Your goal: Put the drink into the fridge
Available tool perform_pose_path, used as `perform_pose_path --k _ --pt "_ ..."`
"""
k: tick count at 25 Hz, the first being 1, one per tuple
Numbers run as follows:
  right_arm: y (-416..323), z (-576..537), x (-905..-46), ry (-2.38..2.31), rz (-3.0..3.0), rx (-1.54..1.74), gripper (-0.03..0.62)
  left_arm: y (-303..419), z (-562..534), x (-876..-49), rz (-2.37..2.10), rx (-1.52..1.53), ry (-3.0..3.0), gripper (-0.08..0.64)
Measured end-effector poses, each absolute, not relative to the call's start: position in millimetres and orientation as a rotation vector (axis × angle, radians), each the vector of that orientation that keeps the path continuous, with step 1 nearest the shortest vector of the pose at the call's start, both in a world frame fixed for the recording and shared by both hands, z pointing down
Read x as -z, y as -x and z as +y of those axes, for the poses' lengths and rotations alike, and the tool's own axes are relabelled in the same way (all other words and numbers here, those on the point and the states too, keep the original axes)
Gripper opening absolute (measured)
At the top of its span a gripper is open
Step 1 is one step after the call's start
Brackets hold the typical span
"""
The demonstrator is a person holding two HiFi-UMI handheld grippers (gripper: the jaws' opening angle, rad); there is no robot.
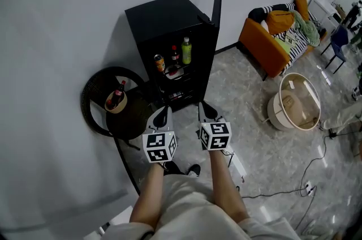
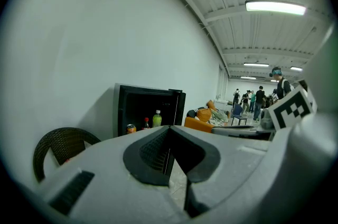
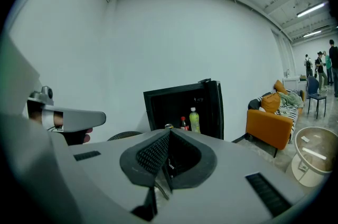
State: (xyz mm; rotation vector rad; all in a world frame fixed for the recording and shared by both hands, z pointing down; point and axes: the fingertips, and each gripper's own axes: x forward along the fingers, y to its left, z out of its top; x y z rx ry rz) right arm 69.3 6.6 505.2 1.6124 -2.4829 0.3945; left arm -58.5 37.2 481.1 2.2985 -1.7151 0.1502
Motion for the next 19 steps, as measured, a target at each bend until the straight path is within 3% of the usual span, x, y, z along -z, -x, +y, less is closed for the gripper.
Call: perform_pose_path --k 19 --pt "-50 10 -508 -1.563 -2.483 -0.373 0.006 70 40 -489 -1.717 -0.16 -2.274 0.009"
